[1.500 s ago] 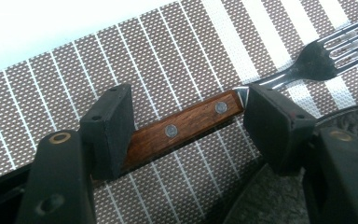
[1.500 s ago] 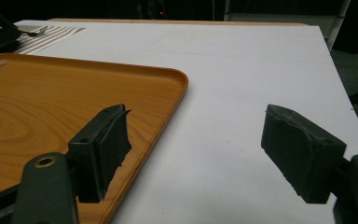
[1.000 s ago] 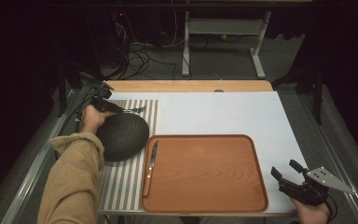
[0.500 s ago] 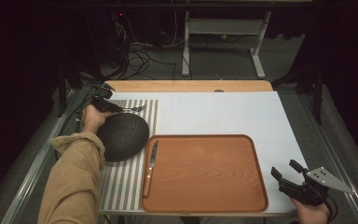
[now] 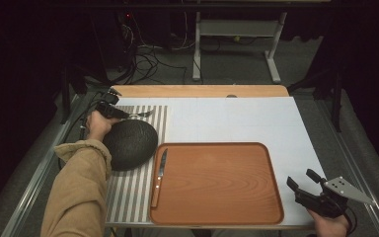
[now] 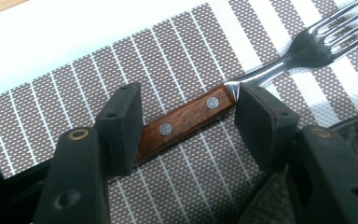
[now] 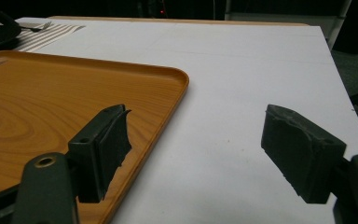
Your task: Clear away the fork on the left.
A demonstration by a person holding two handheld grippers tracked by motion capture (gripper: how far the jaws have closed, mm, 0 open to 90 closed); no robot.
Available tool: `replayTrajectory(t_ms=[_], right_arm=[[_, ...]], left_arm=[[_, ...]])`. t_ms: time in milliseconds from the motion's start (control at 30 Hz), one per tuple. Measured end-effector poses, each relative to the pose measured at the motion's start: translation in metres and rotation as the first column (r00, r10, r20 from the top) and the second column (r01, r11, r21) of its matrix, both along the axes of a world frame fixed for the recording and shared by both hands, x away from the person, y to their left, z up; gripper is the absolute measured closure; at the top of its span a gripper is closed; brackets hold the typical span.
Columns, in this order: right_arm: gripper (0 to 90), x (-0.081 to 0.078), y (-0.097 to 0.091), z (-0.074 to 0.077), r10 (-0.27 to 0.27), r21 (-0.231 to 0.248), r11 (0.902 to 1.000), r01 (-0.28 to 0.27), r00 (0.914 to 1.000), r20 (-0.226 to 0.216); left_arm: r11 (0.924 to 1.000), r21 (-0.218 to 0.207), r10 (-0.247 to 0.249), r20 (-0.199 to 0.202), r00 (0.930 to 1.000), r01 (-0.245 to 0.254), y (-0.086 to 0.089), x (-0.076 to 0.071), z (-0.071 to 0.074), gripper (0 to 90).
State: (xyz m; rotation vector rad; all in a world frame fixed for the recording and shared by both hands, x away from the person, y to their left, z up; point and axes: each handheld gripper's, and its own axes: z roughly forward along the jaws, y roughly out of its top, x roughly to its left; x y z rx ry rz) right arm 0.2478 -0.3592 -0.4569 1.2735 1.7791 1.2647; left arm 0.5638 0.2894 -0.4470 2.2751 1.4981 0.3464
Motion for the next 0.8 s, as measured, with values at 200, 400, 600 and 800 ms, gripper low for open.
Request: replayTrajectory(t_ms=[200, 400, 600, 800], right_arm=[[23.7, 0.0004, -0.0001, -0.0003, -0.001, -0.001, 1.0, 0.001, 1.0, -0.002], [23.7, 0.0003, -0.0002, -0.0003, 0.001, -0.004, 1.0, -0.001, 1.0, -0.001], [23.7, 0.0004, 0.0001, -0.0004, 0.001, -0.006, 1.0, -0.001, 1.0, 0.0], [23.7, 0.0001, 0.0004, -0.0003, 0.002, -0.006, 1.0, -0.002, 1.0, 0.001]], left_arm=[[0.9999, 0.009, -0.013, 0.005, 0.9999, 0.013, -0.0005, -0.0005, 0.0004, 40.3], [1.0, 0.009, -0.004, 0.007, 1.0, 0.004, 0.0, -0.0003, 0.0003, 42.8], [0.9997, 0.023, -0.003, 0.015, 0.9999, 0.002, 0.0006, 0.0001, -0.0003, 43.0], [0.9974, 0.07, -0.019, 0.001, 0.9998, 0.019, 0.0017, -0.003, 0.0003, 43.0]])
